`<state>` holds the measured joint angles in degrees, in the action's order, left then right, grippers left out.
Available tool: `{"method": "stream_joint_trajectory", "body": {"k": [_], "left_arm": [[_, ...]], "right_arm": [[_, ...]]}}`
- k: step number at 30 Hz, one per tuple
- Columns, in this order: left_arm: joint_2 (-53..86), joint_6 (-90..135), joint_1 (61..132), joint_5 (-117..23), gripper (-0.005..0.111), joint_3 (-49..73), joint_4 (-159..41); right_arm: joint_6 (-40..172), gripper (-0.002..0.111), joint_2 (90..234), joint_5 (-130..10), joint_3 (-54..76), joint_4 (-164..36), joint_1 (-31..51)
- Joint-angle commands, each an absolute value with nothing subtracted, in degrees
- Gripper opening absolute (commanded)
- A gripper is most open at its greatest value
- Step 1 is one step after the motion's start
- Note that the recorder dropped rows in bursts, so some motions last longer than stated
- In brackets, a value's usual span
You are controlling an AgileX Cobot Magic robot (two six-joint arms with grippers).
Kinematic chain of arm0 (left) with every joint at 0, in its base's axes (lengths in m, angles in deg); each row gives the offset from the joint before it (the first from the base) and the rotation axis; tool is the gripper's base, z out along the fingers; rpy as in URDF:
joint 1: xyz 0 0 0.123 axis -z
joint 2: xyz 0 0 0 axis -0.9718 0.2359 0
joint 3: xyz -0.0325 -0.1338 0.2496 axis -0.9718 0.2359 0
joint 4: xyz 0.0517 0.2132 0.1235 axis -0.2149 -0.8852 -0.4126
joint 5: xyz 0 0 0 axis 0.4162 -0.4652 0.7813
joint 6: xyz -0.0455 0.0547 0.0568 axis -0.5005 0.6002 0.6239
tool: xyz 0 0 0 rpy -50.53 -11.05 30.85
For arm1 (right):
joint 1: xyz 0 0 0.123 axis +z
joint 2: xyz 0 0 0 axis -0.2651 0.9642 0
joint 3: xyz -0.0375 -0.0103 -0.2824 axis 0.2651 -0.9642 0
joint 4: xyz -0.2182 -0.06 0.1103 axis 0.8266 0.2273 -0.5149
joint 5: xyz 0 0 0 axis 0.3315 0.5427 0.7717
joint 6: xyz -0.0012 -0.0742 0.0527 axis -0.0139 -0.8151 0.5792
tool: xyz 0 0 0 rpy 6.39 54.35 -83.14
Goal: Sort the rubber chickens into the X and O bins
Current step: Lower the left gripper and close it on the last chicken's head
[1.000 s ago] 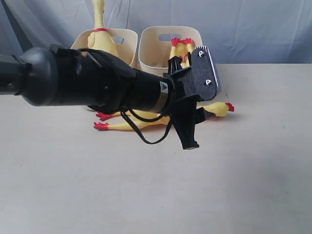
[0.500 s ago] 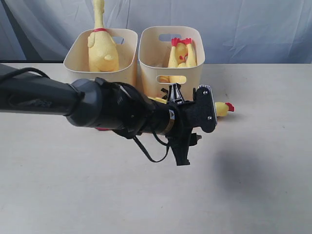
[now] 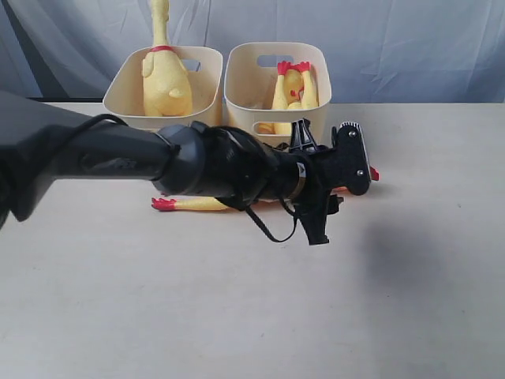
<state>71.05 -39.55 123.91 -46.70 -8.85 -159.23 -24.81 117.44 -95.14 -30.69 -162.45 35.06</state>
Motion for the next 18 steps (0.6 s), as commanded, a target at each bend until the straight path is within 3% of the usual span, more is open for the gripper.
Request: {"method": "stream_joint_trajectory", "body": {"k": [1,18], "left_arm": [[73.5,-39.62,124.42,-48.63,0.049,-11.84,-158.86],[80.68,-39.72,122.69,-52.46,0.049,-18.44,-158.75]], "right_arm": [[-25.15,-0.001,117.11,-94.86,-30.89,-162.77,35.1],[-25.15,-0.001,117.11,-94.06,-30.89,-163.36,35.1]]}}
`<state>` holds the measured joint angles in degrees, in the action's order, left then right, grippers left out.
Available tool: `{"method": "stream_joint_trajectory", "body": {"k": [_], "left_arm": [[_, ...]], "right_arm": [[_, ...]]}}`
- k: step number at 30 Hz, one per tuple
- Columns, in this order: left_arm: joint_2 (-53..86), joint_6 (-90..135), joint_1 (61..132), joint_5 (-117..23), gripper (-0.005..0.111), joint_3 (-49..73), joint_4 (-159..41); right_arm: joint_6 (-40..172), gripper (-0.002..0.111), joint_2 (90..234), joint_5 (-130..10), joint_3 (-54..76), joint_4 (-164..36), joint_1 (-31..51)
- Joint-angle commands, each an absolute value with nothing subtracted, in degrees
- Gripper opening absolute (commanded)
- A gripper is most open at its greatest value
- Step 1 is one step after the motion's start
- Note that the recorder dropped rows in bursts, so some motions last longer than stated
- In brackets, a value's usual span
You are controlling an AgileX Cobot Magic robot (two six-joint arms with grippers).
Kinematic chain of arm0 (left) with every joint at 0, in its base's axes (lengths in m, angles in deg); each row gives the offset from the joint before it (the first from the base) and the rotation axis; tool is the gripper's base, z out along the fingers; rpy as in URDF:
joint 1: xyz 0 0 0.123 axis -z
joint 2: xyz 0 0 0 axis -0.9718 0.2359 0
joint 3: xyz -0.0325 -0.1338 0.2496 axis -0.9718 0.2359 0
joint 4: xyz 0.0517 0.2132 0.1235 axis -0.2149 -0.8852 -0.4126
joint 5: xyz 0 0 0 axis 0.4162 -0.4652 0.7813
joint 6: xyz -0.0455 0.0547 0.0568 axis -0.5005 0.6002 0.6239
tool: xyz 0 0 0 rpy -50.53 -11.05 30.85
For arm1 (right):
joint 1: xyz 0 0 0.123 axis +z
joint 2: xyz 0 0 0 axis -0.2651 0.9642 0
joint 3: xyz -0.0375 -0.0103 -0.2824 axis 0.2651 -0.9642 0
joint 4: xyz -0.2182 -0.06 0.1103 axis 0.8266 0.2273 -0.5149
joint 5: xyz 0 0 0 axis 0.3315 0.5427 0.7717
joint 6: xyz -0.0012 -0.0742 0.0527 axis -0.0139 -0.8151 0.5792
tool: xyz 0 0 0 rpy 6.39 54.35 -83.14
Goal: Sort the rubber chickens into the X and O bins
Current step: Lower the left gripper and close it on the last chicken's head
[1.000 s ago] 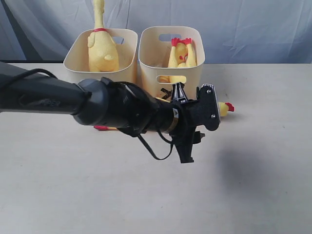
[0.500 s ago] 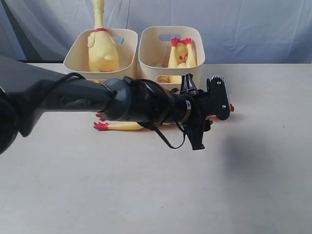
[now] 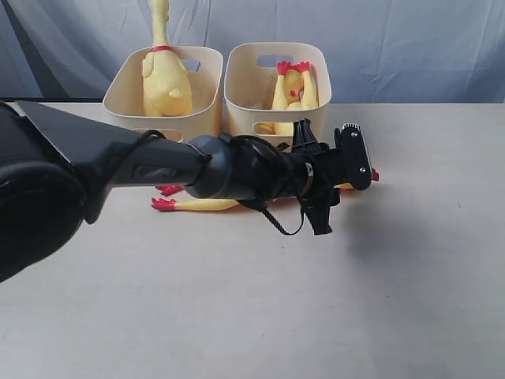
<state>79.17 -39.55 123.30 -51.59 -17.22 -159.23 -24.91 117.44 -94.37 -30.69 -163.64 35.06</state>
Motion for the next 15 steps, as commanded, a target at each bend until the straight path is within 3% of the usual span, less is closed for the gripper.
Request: {"method": "stream_joint_trajectory", "body": {"k": [1,15], "left_arm": [[81.03,-39.59,122.59,-52.61,0.049,-18.8,-158.75],[84.32,-39.59,121.06,-51.53,0.049,-20.71,-158.92]], "right_arm": [[-25.15,-0.001,117.11,-94.06,-30.89,-163.36,35.1],[-25.15,-0.001,117.11,-93.69,-30.89,-163.62,35.1]]}}
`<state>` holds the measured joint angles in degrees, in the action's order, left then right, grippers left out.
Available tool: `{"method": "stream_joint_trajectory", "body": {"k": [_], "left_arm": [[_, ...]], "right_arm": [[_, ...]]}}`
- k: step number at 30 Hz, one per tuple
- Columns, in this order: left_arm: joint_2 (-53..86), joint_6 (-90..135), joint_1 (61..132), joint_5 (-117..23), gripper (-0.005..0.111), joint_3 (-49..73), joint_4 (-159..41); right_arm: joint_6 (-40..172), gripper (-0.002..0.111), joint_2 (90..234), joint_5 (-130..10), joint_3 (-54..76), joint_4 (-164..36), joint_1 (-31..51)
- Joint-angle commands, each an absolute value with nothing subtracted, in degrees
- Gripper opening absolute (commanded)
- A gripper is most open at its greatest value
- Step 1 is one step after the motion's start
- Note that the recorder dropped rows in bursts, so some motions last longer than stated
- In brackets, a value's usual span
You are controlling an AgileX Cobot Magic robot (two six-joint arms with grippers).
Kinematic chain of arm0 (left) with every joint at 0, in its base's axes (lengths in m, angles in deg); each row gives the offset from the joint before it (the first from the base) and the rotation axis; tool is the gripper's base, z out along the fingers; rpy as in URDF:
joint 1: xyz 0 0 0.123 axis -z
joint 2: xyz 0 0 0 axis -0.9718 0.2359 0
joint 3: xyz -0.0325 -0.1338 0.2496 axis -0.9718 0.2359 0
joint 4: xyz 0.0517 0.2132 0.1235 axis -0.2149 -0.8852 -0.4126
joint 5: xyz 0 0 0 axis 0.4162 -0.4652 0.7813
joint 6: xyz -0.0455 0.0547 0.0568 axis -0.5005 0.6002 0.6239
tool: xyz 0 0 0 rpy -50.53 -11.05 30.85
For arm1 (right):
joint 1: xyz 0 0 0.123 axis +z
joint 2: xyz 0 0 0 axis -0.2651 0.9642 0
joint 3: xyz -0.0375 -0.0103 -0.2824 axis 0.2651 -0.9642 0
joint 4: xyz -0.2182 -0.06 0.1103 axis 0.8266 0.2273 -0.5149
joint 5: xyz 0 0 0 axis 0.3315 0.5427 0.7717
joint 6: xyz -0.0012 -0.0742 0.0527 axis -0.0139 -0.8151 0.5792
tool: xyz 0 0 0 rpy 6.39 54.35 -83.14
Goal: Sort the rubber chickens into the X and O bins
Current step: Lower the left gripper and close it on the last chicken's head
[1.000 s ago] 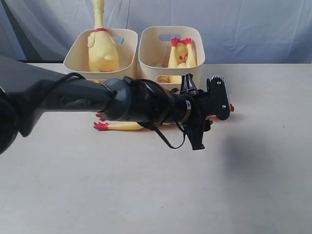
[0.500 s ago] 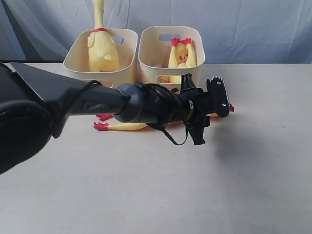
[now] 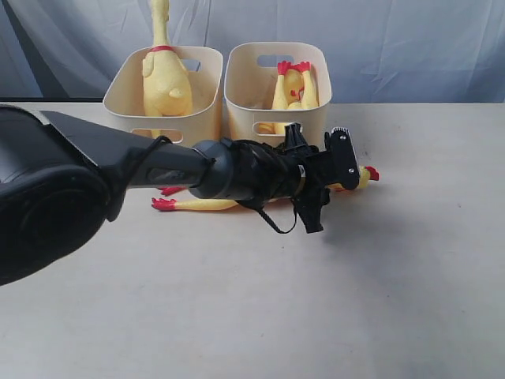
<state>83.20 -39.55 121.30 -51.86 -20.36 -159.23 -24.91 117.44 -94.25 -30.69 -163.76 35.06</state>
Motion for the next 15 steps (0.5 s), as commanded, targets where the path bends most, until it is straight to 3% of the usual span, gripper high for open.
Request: {"method": "stream_joint_trajectory", "body": {"k": [1,15], "left_arm": [[84.62,-39.59,121.06,-51.53,0.049,-20.71,-158.92],[85.65,-39.59,121.06,-51.5,0.044,-20.71,-159.0]], "right_arm": [[-25.15,-0.001,117.11,-93.69,-30.89,-163.62,35.1],[-25.15,-0.001,117.11,-93.33,-30.89,-163.62,35.1]]}}
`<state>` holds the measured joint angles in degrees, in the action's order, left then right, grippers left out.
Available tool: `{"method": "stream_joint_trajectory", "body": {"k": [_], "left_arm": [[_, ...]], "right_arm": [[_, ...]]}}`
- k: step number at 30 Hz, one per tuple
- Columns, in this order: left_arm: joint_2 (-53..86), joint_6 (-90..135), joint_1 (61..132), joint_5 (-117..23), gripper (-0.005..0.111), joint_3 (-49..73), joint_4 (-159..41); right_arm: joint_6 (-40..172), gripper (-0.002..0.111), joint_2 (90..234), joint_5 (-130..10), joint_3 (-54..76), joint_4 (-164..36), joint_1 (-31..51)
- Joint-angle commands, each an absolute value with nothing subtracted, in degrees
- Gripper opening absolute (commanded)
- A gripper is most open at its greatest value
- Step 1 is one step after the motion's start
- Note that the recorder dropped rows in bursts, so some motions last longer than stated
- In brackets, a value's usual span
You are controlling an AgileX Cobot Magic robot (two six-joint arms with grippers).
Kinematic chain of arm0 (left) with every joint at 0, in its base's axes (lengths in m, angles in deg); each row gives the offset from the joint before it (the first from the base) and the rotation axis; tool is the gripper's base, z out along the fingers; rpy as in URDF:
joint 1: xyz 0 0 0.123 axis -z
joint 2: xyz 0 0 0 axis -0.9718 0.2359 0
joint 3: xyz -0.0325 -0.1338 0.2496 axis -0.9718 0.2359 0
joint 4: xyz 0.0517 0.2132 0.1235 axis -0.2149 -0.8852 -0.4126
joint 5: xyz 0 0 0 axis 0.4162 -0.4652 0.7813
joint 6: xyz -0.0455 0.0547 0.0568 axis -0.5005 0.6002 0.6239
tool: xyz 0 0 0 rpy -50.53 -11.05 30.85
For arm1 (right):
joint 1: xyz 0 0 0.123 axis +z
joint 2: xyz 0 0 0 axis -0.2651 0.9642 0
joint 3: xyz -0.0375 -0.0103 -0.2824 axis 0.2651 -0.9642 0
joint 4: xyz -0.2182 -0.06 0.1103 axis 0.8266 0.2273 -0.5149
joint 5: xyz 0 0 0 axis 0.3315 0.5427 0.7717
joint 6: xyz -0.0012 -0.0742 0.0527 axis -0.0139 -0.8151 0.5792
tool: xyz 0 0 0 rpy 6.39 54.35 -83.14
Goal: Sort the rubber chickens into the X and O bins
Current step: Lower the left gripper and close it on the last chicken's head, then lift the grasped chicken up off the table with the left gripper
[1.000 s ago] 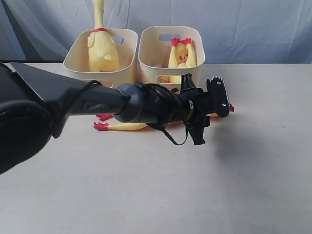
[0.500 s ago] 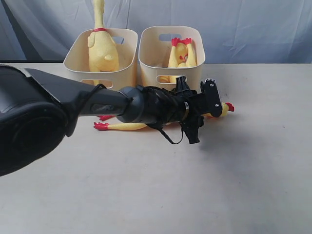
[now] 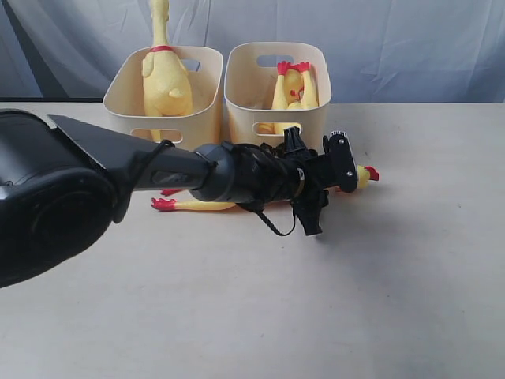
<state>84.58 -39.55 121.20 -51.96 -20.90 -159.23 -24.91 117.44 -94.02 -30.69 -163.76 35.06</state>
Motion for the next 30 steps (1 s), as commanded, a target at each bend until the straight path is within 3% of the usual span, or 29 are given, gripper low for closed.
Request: {"method": "stream_joint_trajectory", "body": {"k": [1,6,12,24,30], "left_arm": [[85.65,-39.59,121.06,-51.62,0.043,-20.71,-159.0],[85.65,-39.47,121.06,-52.05,0.029,-20.71,-159.0],[85.42,-39.47,121.31,-52.17,0.0,-20.71,-159.0],[79.99,-38.08,127.64,-63.17,0.0,-20.71,-145.32],[77.61,-11.71,129.52,-70.4,0.0,-20.71,-123.3]], "right_arm": [[-25.15,-0.001,117.11,-93.33,-30.89,-163.62,35.1],[-25.15,-0.001,117.11,-93.21,-30.89,-163.62,35.1],[-25.15,-0.001,117.11,-93.21,-30.89,-163.62,35.1],[-25.15,-0.001,117.11,-93.21,-30.89,-163.62,35.1],[-25.15,-0.001,117.11,-93.21,-30.89,-163.62,35.1]]}}
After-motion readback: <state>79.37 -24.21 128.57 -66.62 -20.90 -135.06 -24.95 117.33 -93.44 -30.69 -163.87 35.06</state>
